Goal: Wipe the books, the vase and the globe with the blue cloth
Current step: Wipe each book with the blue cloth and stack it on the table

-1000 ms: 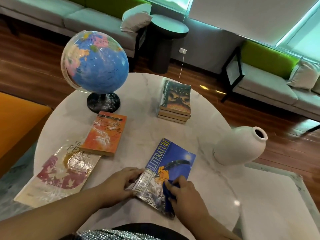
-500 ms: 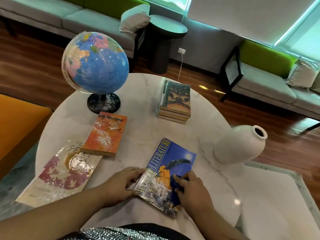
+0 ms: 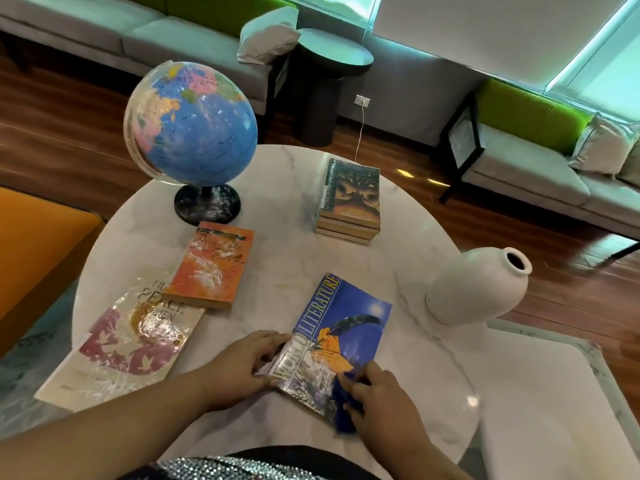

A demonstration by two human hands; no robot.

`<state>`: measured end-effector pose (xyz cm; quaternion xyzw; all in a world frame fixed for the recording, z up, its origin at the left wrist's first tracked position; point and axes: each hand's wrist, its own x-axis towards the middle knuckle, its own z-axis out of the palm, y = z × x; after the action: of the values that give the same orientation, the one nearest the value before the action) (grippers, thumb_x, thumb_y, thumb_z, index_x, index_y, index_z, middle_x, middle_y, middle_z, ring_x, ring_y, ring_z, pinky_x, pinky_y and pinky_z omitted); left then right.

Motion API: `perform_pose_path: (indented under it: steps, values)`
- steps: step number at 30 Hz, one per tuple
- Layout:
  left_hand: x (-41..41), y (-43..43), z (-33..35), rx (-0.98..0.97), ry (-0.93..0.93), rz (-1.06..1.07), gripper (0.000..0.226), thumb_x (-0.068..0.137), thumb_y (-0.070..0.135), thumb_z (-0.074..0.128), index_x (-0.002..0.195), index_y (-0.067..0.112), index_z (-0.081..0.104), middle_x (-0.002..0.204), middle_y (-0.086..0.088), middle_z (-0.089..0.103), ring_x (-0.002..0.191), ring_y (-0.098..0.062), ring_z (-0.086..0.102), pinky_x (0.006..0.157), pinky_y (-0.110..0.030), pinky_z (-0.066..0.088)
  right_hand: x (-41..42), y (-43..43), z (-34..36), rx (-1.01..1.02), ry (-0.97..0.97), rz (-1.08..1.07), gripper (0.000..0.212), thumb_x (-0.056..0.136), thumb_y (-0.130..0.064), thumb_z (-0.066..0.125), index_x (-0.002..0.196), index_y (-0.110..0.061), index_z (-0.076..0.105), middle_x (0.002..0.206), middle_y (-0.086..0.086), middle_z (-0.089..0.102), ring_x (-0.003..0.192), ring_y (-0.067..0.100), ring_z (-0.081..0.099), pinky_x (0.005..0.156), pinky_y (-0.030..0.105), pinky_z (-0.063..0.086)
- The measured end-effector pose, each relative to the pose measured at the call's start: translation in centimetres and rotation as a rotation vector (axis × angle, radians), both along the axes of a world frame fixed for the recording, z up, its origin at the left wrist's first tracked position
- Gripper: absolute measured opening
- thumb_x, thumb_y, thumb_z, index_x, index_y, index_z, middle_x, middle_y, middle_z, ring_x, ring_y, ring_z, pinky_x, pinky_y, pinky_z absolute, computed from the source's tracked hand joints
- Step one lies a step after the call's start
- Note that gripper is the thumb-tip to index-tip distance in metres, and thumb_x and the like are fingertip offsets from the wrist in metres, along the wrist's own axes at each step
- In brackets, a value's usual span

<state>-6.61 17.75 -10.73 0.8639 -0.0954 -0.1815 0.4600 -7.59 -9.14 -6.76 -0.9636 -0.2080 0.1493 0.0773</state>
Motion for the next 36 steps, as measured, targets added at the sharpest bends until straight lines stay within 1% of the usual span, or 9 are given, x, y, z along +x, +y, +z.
perform_pose_path:
  steps: [5, 9, 11, 16, 21, 25, 28, 31, 36]
  values:
    - [0.0, 0.0, 0.1, 0.001, 0.007, 0.007, 0.073, 0.08, 0.032, 0.075, 0.133, 0.052, 0.029, 0.128, 0.033, 0.033, 0.113, 0.013, 0.042, 0.09, 0.005, 0.028, 1.5, -1.1, 0.1, 0.033, -0.015, 0.017, 0.043, 0.092, -0.033, 0.055, 0.135, -0.037, 0.051, 0.119, -0.008, 0.048, 0.105, 0.019, 0.048, 0.081, 0.025, 0.043]
    - [-0.1, 0.0, 0.1, 0.006, 0.014, 0.015, 0.073, 0.081, 0.03, 0.075, 0.133, 0.051, 0.029, 0.128, 0.033, 0.032, 0.112, 0.015, 0.041, 0.089, 0.005, 0.028, 0.6, -0.9, 0.2, 0.008, -0.003, 0.09, 0.036, 0.084, -0.035, 0.063, 0.12, -0.035, 0.064, 0.105, -0.009, 0.055, 0.087, 0.02, 0.055, 0.065, 0.026, 0.048]
    - [-0.1, 0.0, 0.1, -0.004, 0.015, 0.017, 0.072, 0.081, 0.029, 0.075, 0.132, 0.052, 0.03, 0.127, 0.034, 0.032, 0.111, 0.017, 0.041, 0.088, 0.005, 0.029, 0.1, -0.5, 0.3, 0.012, 0.007, 0.199, 0.037, 0.076, -0.037, 0.067, 0.114, -0.038, 0.067, 0.099, -0.011, 0.055, 0.079, 0.017, 0.057, 0.057, 0.02, 0.04]
    - [0.1, -0.1, 0.2, -0.01, 0.025, 0.009, 0.073, 0.081, 0.026, 0.075, 0.133, 0.05, 0.031, 0.127, 0.035, 0.032, 0.11, 0.014, 0.042, 0.087, 0.003, 0.032, 2.2, -0.6, 1.0, 0.011, -0.03, 0.084, 0.041, 0.096, -0.031, 0.051, 0.137, -0.037, 0.049, 0.127, -0.01, 0.044, 0.109, 0.021, 0.044, 0.086, 0.026, 0.042]
    - [0.0, 0.1, 0.1, 0.009, -0.002, 0.007, 0.072, 0.081, 0.029, 0.075, 0.133, 0.051, 0.03, 0.125, 0.035, 0.033, 0.108, 0.021, 0.04, 0.086, 0.004, 0.03, 0.9, 0.5, 1.8, -0.014, -0.007, 0.295, 0.038, 0.092, -0.035, 0.046, 0.128, -0.041, 0.056, 0.117, -0.005, 0.05, 0.103, 0.023, 0.05, 0.076, 0.031, 0.049]
    - [0.1, 0.1, 0.2, 0.011, -0.015, 0.002, 0.072, 0.081, 0.028, 0.075, 0.131, 0.053, 0.03, 0.126, 0.033, 0.035, 0.109, 0.019, 0.041, 0.085, 0.003, 0.032, 2.6, -0.3, 0.9, -0.002, 0.015, 0.191, 0.042, 0.093, -0.03, 0.049, 0.133, -0.041, 0.051, 0.13, -0.008, 0.045, 0.111, 0.024, 0.045, 0.086, 0.031, 0.045]
    - [0.0, 0.0, 0.0, 0.016, -0.005, 0.006, 0.072, 0.081, 0.028, 0.074, 0.134, 0.05, 0.031, 0.126, 0.033, 0.034, 0.108, 0.015, 0.043, 0.085, 0.003, 0.032, 2.1, -0.4, 0.8, 0.008, 0.006, 0.189, 0.043, 0.083, -0.03, 0.055, 0.124, -0.04, 0.06, 0.116, -0.008, 0.053, 0.094, 0.024, 0.054, 0.072, 0.029, 0.051]
    - [0.0, 0.1, -0.2, 0.011, -0.01, 0.013, 0.072, 0.081, 0.029, 0.074, 0.134, 0.05, 0.031, 0.126, 0.035, 0.032, 0.108, 0.022, 0.039, 0.085, 0.004, 0.031, 0.8, 0.2, 0.9, -0.004, -0.01, 0.332, 0.037, 0.069, -0.043, 0.061, 0.105, -0.046, 0.068, 0.092, -0.013, 0.056, 0.079, 0.013, 0.06, 0.053, 0.017, 0.048]
    - [0.1, 0.1, -0.1, 0.002, -0.004, 0.006, 0.072, 0.082, 0.026, 0.074, 0.136, 0.046, 0.032, 0.126, 0.034, 0.031, 0.108, 0.024, 0.038, 0.084, 0.005, 0.03, 2.3, 0.2, 0.9, 0.035, -0.016, 0.22, 0.039, 0.096, -0.036, 0.047, 0.134, -0.042, 0.051, 0.13, -0.009, 0.045, 0.113, 0.022, 0.044, 0.088, 0.029, 0.044]
